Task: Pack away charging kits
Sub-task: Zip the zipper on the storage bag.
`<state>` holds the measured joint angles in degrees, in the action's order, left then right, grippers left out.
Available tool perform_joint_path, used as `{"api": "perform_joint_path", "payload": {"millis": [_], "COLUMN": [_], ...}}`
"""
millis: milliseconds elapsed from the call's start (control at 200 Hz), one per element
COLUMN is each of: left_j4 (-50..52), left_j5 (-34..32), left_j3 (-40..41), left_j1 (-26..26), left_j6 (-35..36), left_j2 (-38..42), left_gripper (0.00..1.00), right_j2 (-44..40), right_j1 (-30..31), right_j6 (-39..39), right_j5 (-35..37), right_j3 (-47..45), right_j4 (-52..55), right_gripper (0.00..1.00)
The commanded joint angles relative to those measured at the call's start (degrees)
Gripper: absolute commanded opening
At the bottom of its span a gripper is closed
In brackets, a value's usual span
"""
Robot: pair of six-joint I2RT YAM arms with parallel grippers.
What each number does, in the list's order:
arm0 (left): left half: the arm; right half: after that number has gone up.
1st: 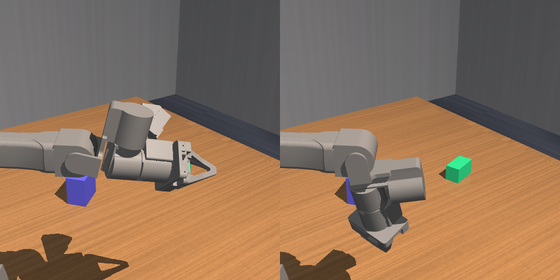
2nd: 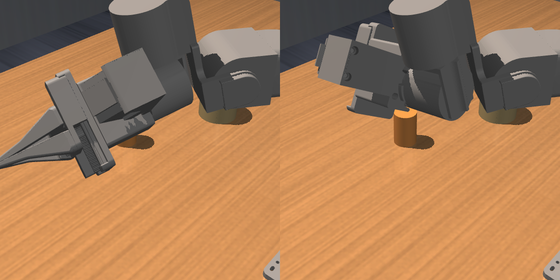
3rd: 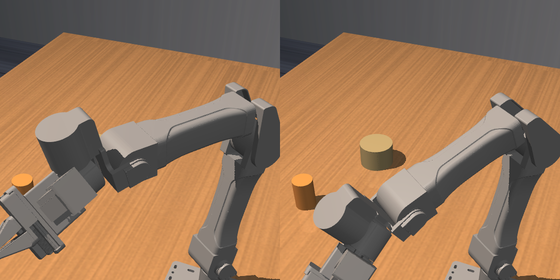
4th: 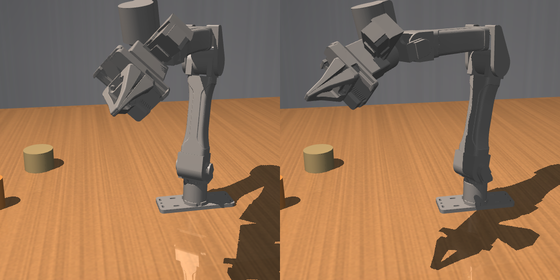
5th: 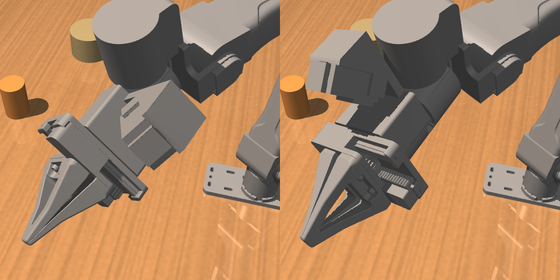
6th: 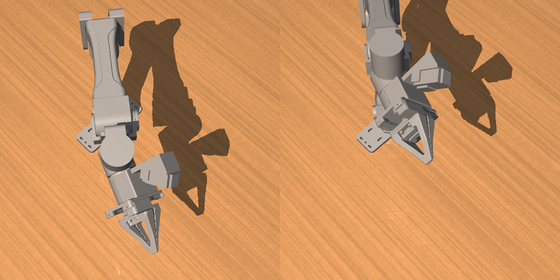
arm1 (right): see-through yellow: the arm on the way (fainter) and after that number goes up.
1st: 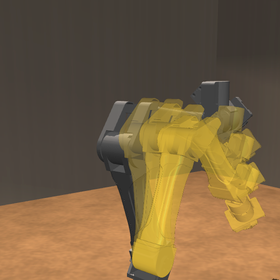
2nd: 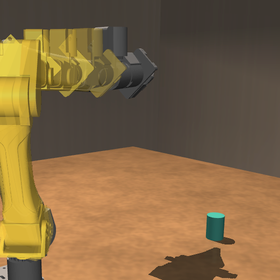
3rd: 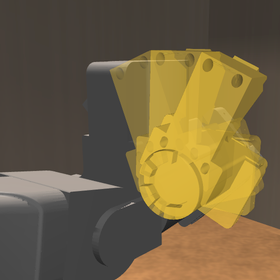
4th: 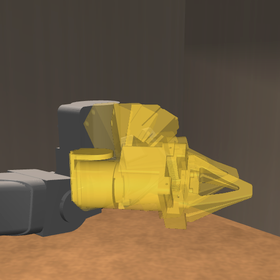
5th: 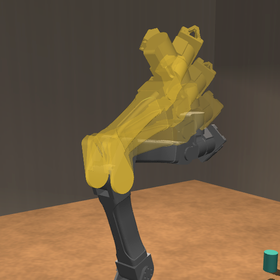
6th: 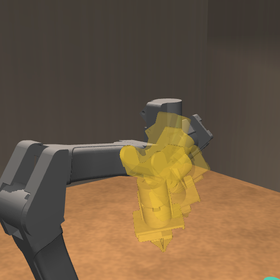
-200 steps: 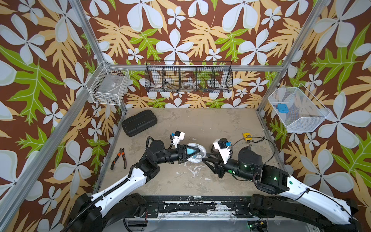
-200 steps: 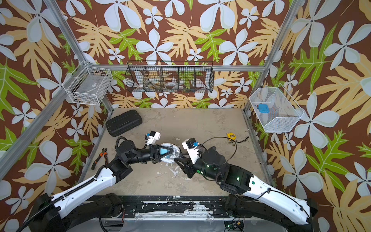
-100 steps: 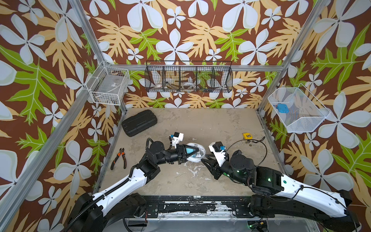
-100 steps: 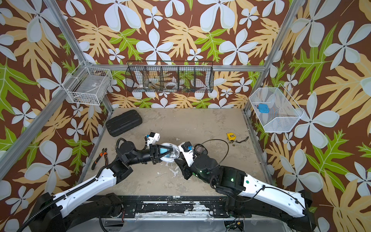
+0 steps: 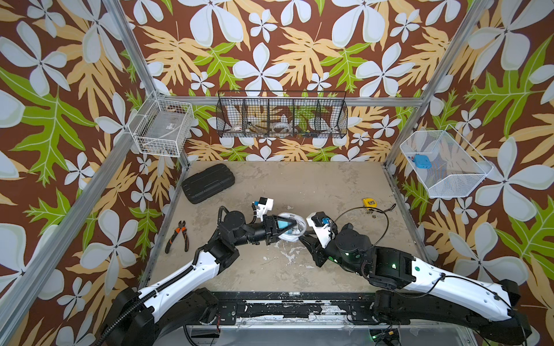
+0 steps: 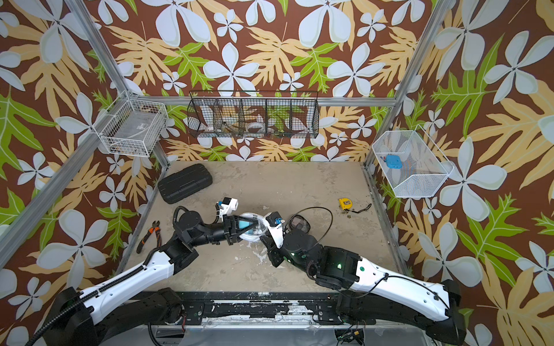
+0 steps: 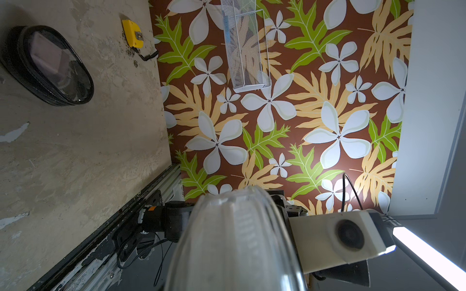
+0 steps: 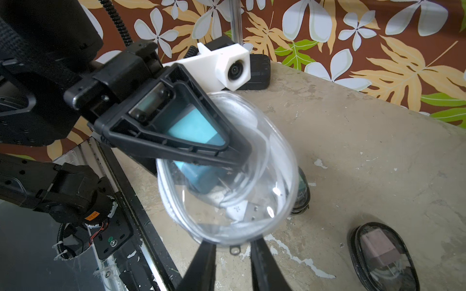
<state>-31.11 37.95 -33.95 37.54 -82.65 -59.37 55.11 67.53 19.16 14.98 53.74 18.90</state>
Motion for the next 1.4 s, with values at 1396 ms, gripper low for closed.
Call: {"api": "perform_joint_path", "payload": {"millis": [1396], "left_j4": [12.7], "left_j5": [22.7], "left_j3": [0.4], "left_j1": [-2.2], "left_j6": [20.1], "left_j2": [3.7], "left_gripper": [0.0], "right_j2": [2.0], "right_j1": [-1.4], "right_j6": [-20.0], "right_j5": [-6.8], "right_j3": [8.4], "right_j4": [-3.1], "right_gripper": [0.0]}}
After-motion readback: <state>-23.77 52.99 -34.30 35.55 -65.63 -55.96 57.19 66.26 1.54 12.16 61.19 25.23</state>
